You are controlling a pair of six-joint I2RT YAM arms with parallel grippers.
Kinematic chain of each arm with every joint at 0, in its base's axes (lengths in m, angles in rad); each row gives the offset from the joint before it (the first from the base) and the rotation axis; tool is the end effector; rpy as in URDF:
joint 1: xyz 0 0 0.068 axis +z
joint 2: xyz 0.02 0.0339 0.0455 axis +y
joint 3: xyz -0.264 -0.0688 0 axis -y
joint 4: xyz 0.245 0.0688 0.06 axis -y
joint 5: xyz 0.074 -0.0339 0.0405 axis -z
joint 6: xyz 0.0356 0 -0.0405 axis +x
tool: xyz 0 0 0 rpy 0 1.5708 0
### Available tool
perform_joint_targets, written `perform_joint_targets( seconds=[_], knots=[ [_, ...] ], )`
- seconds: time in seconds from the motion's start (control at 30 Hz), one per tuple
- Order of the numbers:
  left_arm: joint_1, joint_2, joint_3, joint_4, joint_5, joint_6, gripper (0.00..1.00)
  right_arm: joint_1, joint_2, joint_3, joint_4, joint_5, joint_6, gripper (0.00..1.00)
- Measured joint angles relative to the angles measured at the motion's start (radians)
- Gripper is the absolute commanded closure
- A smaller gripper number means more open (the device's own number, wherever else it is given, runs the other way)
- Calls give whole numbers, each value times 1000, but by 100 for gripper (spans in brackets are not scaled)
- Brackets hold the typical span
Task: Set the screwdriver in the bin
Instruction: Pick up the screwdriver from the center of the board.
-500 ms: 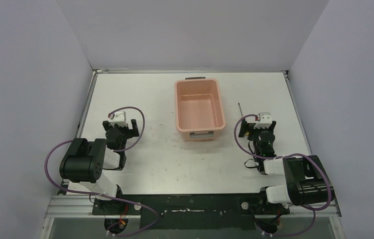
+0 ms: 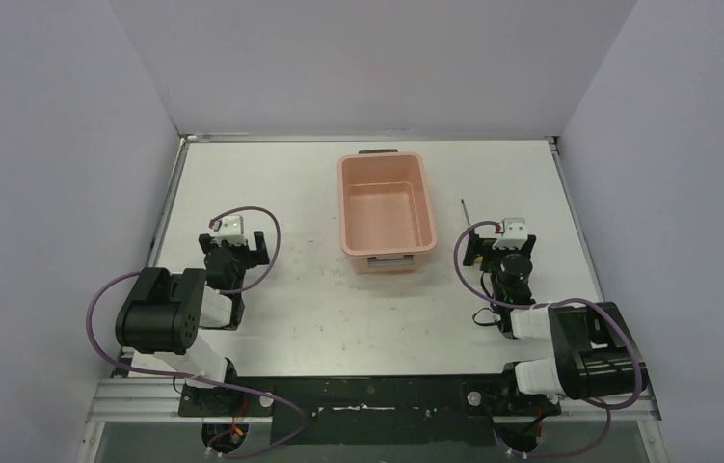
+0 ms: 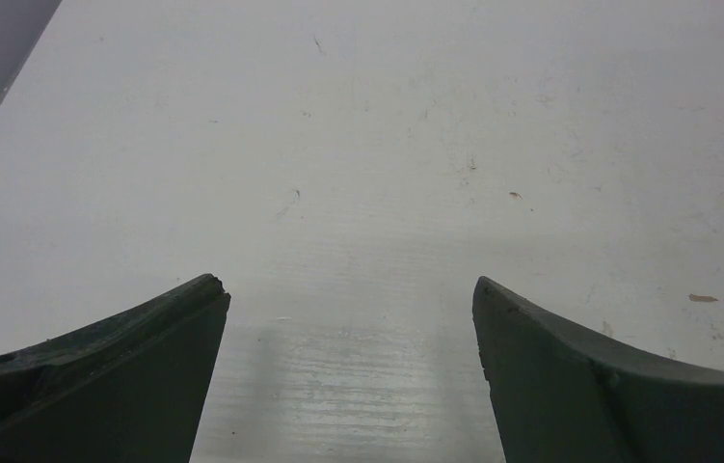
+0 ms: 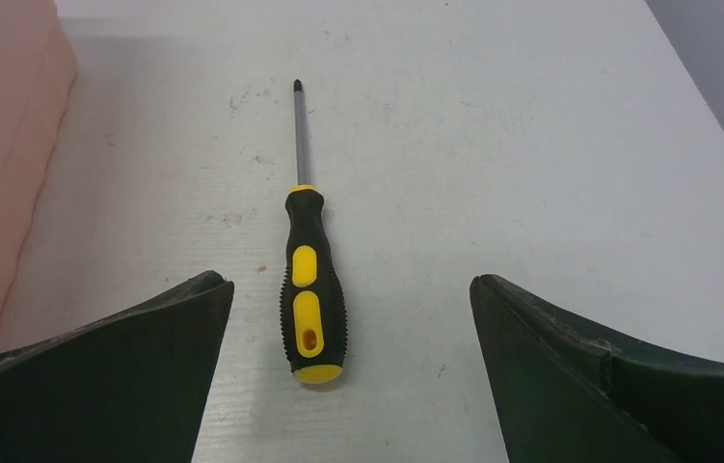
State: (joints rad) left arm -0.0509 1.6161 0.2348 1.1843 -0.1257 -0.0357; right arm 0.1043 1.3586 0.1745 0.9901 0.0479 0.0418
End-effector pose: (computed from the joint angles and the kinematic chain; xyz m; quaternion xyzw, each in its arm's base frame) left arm 0.2441 -0.0080 0.1265 -0.0340 0.7720 0.0211 0.6344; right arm 0.2189 0.0212 0.1462 -0.0089 0.7721 0.0279 0.6348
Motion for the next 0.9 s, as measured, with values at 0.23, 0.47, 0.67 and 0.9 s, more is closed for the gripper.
perform_joint_targets(
  seconds=[0.23,0.47,0.67,0.9],
  knots=[
    [0,0,0,0,0,0,3,0,-99,63,-144,1,2,0],
    [0,0,0,0,0,0,3,0,-205,239,-333,-8,15,0],
    [0,0,0,0,0,0,3,0,-209,445,-591,10,57,0],
    [0,0,0,0,0,0,3,0,-194,595,-780,27,77,0]
  ],
)
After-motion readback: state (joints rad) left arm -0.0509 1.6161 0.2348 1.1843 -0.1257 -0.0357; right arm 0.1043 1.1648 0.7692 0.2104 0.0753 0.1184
